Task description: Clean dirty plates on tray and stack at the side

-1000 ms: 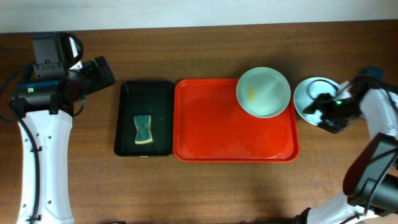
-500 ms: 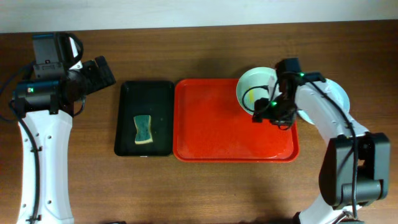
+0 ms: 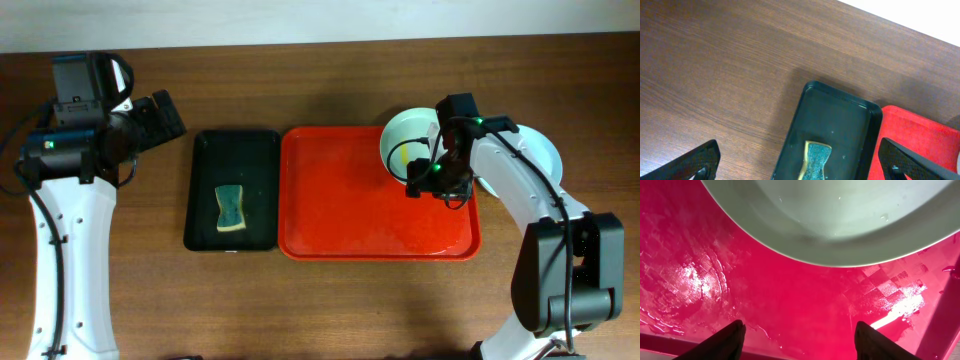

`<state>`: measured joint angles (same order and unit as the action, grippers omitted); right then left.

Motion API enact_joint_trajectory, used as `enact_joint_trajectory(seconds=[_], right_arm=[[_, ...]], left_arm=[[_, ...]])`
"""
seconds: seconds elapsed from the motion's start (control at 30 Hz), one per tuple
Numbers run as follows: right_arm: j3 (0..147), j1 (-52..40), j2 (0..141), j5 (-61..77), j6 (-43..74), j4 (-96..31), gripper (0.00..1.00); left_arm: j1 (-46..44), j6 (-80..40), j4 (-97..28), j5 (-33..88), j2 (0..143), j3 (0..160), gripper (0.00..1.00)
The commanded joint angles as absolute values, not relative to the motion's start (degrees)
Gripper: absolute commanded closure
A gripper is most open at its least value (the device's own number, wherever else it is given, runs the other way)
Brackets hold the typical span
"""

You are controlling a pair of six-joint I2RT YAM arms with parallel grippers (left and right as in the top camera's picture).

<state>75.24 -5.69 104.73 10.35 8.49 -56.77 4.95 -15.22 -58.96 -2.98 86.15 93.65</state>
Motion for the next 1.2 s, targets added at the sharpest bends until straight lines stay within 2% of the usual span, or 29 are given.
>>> enact_joint_trajectory(seconds=[0.0,0.6,1.17], right_arm=[[75.8,-6.0,105.1,9.6,7.9,-56.6,0.28],[75.8,-6.0,105.1,9.6,7.9,-54.2,0.27],[75.8,-5.9,105.1,9.6,7.9,-52.4,0.19]], left_arm=[[5.1,-15.8,-58.9,-2.6,86.5,93.8,0.01],[5.1,-15.8,-58.9,-2.6,86.5,93.8,0.01],[5.1,-15.8,-58.9,-2.6,86.5,93.8,0.01]])
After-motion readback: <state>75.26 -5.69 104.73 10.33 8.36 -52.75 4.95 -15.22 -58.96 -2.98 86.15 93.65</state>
